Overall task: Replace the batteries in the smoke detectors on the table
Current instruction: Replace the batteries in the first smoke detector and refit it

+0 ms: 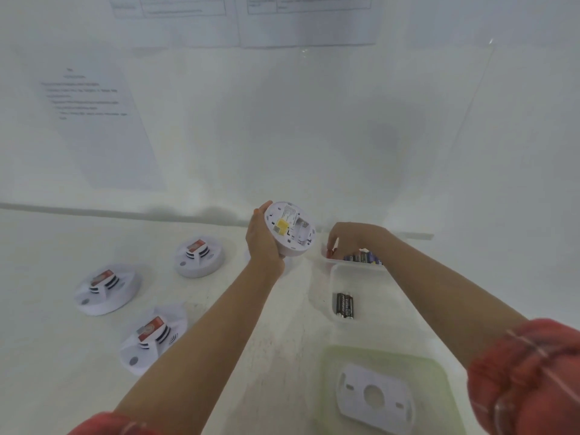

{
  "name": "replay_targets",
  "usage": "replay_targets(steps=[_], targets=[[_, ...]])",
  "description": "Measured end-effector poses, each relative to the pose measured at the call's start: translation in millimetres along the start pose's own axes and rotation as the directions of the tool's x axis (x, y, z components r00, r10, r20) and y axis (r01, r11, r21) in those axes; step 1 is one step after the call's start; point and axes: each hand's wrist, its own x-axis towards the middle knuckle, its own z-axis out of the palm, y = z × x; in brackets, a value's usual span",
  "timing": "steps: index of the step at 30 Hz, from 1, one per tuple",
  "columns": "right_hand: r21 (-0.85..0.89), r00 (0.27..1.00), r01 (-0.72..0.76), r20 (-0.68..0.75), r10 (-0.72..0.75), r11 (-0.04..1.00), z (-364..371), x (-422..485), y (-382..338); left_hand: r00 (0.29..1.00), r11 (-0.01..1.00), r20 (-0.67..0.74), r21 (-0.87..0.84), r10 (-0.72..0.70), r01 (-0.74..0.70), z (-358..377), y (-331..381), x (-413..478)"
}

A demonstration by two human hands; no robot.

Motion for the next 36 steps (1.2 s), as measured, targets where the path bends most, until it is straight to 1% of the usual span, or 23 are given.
replay_targets(steps=[6, 10, 11, 14, 16, 19, 21, 22, 24, 27, 29, 33, 36], targets=[[-0.103, 0.997, 0.018, -0.075, -0.026, 0.995, 10, 10, 3, 1.000, 1.000, 0.022, 0.024, -0.002, 0.001, 1, -4, 2], [-0.100, 0.991, 0.055, -0.118, -0.066, 0.994, 13, 11, 9, 1.000, 0.999, 0.023, 0.038, -0.008, 0.007, -2, -5, 2], [-0.068, 0.989, 0.074, -0.121, -0.082, 0.995, 11, 9, 10, 1.000, 0.999, 0.023, 0.040, -0.013, 0.012, -3, -6, 2], [0.103, 0.984, 0.110, -0.149, -0.094, 0.989, -4, -7, 12, 1.000, 0.999, 0.020, 0.036, -0.024, 0.023, -3, -4, 0], [0.211, 0.974, 0.143, -0.202, -0.100, 0.967, -16, -19, 11, 1.000, 0.999, 0.018, 0.035, -0.022, 0.021, -4, -3, -1], [0.370, 0.937, 0.268, -0.315, -0.151, 0.890, -31, -45, 0, 1.000, 0.998, 0.020, 0.053, -0.024, 0.023, -4, 0, -8], [0.411, 0.915, 0.343, -0.348, -0.203, 0.844, -33, -66, -12, 0.999, 0.998, 0.029, 0.057, -0.023, 0.021, -3, 1, -14], [0.409, 0.908, 0.368, -0.350, -0.229, 0.835, -31, -75, -19, 0.999, 0.998, 0.041, 0.057, -0.023, 0.021, -2, 1, -16], [0.358, 0.901, 0.386, -0.344, -0.265, 0.850, -21, -89, -33, 0.997, 0.999, 0.066, 0.044, -0.028, 0.025, 0, 1, -23], [0.231, 0.896, 0.355, -0.361, -0.259, 0.906, -4, -98, -45, 0.994, 0.999, 0.102, 0.021, -0.036, 0.034, -2, 0, -33], [0.183, 0.899, 0.322, -0.368, -0.239, 0.929, 4, -102, -48, 0.991, 0.999, 0.129, 0.022, -0.038, 0.035, -5, 1, -39], [0.169, 0.915, 0.285, -0.340, -0.216, 0.944, 16, -114, -53, 0.989, 0.996, 0.126, 0.043, -0.078, 0.073, -9, 4, -50], [0.139, 0.923, 0.259, -0.327, -0.202, 0.956, 23, -122, -57, 0.990, 0.997, 0.124, 0.040, -0.067, 0.063, -12, 5, -57]])
